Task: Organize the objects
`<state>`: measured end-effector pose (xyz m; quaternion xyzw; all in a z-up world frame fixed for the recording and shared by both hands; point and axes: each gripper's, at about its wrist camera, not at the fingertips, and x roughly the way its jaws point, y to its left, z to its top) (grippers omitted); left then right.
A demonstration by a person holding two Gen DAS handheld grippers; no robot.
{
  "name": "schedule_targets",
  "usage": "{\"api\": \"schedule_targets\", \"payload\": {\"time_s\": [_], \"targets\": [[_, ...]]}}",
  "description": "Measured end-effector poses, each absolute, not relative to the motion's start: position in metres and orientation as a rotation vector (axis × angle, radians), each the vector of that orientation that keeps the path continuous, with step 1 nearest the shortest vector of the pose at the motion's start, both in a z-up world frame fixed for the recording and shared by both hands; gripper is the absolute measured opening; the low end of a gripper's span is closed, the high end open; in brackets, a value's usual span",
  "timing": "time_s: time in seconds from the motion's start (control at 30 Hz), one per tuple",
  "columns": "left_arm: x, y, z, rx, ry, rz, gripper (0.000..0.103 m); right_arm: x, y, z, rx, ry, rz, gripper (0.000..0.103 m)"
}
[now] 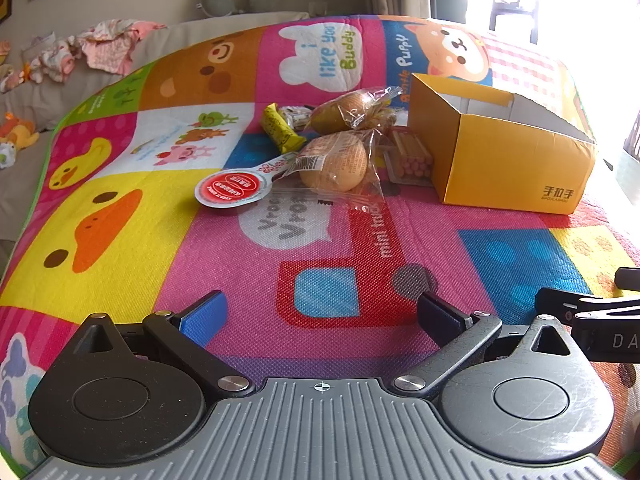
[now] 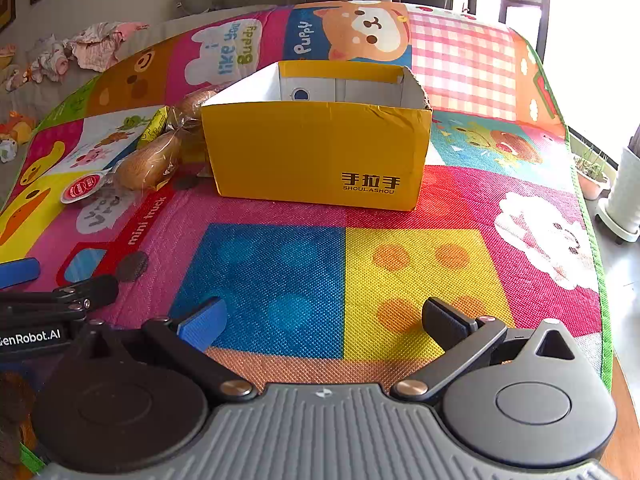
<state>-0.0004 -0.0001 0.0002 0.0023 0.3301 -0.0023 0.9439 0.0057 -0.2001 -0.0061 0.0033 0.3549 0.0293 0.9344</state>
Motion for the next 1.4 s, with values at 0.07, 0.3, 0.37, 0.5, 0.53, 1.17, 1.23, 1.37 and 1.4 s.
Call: {"api": "schedule_targets", "payload": {"time_s": [0.07, 0.3, 0.37, 0.5, 0.53, 1.17, 1.23, 1.37, 1.4], "targets": [[-0.0004, -0.0002, 0.0002, 0.005, 0.673, -0.004, 0.103, 0.006, -0.2002, -0.0061, 0.007, 0.726, 0.06, 0.103], [-0.0006, -0.0003, -0.0005, 0.006, 0.673, -0.004, 0.103, 0.0063, -0.2016, -0.0069, 0.007, 0.726, 0.06, 0.103], [-0.0005, -0.0005, -0.0007, 0.006, 0.674, -0.004, 0.103, 0.0061, -0.2014, -0.007, 0.008, 0.726, 0.06, 0.103], [-0.0006, -0.0004, -0.0012, 0.006, 0.674, -0.004, 0.103, 0.0063, -0.2014, -0.0056, 0.009, 0.727, 0.06, 0.103], [-0.0007, -0.0005, -0.0013, 0.006, 0.674, -0.004, 0.103, 0.0061, -0.2011, -0.0058, 0.009, 0.727, 0.061, 0.103], [-0.0011, -0.001, -0.0035, 0.007, 0.675, -0.003, 0.103, 0.0065, -0.2004, -0.0064, 0.009, 0.726, 0.061, 0.103], [-0.0015, -0.0014, -0.0034, 0.007, 0.675, -0.003, 0.103, 0.0066, -0.2003, -0.0064, 0.009, 0.726, 0.061, 0.103], [-0.0019, -0.0022, -0.0029, 0.007, 0.675, -0.003, 0.103, 0.0067, -0.1999, -0.0065, 0.009, 0.726, 0.06, 0.103], [-0.0021, -0.0024, -0.0028, 0.007, 0.675, -0.003, 0.103, 0.0067, -0.1998, -0.0064, 0.009, 0.726, 0.06, 0.103]]}}
